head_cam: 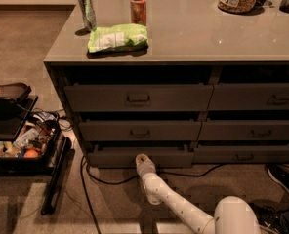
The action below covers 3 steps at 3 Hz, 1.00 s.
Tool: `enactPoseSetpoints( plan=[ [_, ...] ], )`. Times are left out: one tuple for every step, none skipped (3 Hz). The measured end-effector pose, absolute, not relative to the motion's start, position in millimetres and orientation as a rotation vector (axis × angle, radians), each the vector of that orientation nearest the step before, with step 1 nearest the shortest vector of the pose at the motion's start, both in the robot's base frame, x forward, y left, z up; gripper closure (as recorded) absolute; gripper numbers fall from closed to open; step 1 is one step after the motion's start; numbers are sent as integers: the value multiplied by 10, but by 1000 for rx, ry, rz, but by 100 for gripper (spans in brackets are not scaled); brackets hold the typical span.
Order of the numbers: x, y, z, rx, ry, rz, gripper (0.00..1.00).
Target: Close bottom drawer
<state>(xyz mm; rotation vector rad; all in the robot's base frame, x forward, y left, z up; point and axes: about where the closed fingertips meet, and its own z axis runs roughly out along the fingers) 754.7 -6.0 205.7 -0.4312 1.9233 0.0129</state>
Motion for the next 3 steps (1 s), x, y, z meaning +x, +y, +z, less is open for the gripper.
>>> enactPoseSetpoints(
  plan=[
    [7651,-62,2096,-399,1891,63,100],
    [7654,-61,2098,-398,1891,64,100],
    [7654,-61,2098,-398,1891,64,81]
  ],
)
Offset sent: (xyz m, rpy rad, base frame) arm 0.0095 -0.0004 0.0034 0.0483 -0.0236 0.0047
